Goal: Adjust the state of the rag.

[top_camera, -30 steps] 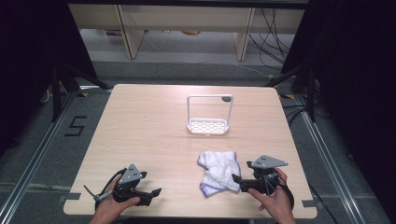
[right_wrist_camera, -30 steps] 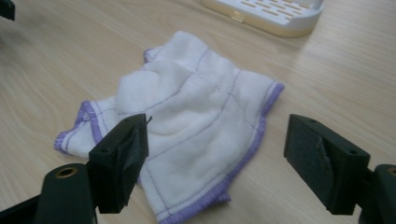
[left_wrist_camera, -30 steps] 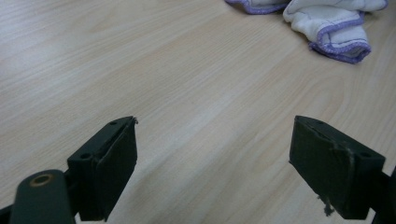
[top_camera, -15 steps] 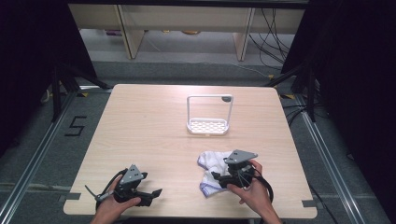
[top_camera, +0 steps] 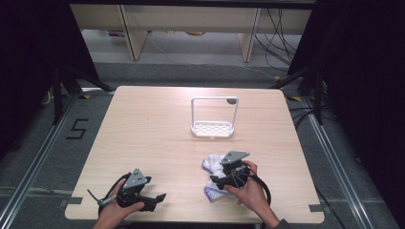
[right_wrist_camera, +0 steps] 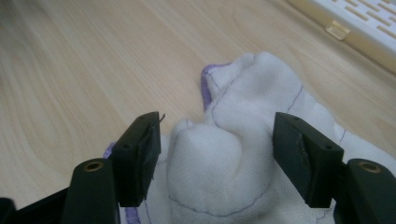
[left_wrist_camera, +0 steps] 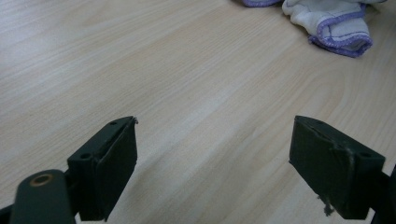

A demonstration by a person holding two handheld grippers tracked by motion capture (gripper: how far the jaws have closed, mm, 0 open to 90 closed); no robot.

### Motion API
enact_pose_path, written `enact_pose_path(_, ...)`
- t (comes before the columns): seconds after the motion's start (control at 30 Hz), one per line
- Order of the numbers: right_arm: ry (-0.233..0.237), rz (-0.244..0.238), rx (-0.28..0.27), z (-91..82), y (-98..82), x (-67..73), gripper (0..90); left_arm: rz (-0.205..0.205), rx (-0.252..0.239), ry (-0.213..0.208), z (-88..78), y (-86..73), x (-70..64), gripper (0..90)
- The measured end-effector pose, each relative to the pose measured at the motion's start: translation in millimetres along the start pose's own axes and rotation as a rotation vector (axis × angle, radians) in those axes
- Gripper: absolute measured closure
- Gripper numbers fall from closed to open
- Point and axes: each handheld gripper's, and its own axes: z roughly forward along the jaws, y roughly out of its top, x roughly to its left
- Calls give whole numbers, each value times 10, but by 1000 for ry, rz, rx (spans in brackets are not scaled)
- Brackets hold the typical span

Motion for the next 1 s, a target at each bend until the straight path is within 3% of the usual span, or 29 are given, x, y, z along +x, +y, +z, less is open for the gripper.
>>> enact_pose_path(0.17,-26,-43,-1,24,-11,-33,661,18,14,1,-4,2,-6,148)
enact_pose_path(0.27,-25,-61,-30,-79,39,-52,731,-3,-3,-5,9,3,-22,148)
enact_pose_path(0.33,-27,-65,-94,-172,82,-57,746,4,4,-8,8,6,-22,148)
enact_pose_path(0.37,-10,-43,-96,-240,108,-50,749,0,5,-11,12,9,-30,148)
enact_pose_path(0.47,1,-17,-152,-379,180,-67,750,-33,-36,-54,45,35,-95,149)
enact_pose_path(0.53,-4,-20,-180,-440,216,-78,750,-23,-50,-74,61,72,-153,152)
enact_pose_path(0.6,13,20,-184,-466,226,-58,751,5,-62,-92,98,118,-210,156)
enact_pose_path(0.73,32,22,-195,-468,229,-48,750,43,-67,-130,240,208,-338,199)
enact_pose_path(0.83,45,11,-196,-466,227,-62,750,100,-54,-144,380,274,-397,238)
enact_pose_path(1.0,45,35,-204,-486,216,-65,749,108,-57,-162,527,372,-454,308)
